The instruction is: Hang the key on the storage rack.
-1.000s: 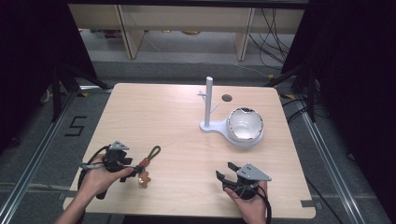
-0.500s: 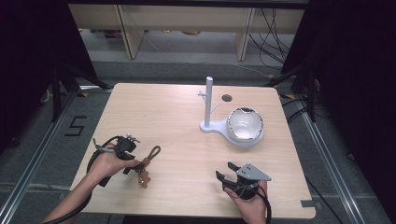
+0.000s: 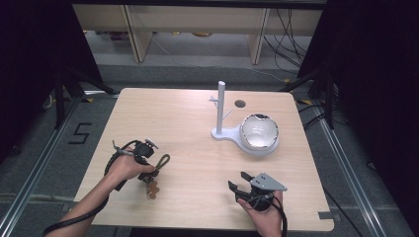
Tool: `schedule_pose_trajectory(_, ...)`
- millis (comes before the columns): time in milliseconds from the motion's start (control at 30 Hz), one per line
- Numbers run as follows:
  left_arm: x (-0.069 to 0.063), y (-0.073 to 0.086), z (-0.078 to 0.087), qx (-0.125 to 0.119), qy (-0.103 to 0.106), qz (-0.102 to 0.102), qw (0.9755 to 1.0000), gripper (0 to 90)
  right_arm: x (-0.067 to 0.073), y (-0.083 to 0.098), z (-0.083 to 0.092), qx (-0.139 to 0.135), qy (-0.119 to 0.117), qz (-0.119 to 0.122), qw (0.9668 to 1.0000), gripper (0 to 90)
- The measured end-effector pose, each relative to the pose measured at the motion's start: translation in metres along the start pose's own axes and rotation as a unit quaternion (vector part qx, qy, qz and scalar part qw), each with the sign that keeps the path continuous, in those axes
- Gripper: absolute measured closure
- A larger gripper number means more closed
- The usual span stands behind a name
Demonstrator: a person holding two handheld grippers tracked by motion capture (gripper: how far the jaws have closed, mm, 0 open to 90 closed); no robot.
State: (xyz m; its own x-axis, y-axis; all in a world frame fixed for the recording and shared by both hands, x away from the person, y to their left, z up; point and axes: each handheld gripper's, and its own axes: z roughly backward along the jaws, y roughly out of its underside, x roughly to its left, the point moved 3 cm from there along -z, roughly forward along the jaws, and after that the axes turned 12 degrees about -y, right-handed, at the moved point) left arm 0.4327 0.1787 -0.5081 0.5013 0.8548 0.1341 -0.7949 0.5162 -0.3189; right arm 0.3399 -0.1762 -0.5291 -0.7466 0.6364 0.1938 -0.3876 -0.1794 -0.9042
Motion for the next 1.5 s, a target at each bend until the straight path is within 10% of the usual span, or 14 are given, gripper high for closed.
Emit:
schedule_pose_trajectory(367, -0.002, -0.004, -0.004, 0.035, -0.016, -0.035, 0.9986, 55.0, 0.000, 0.000, 0.002, 0.010, 0.003, -0.003, 0.9999, 40.0)
schedule_pose_trajectory(700, -0.005, -0.003, -0.003, 0.028, -0.006, -0.028, 0.9992, 66.4, 0.001, 0.000, 0.001, 0.005, 0.000, -0.009, 0.9999, 40.0)
schedule_pose_trajectory(1167, -0.002, 0.005, -0.004, -0.023, 0.000, -0.027, 0.9994, 68.2, 0.000, 0.000, 0.002, 0.011, 0.003, -0.003, 0.9999, 40.0)
schedule_pose_trajectory(1500, -0.003, 0.017, 0.001, -0.100, -0.004, -0.018, 0.9948, 68.2, 0.001, 0.000, 0.002, 0.008, 0.004, -0.003, 1.0000, 39.9)
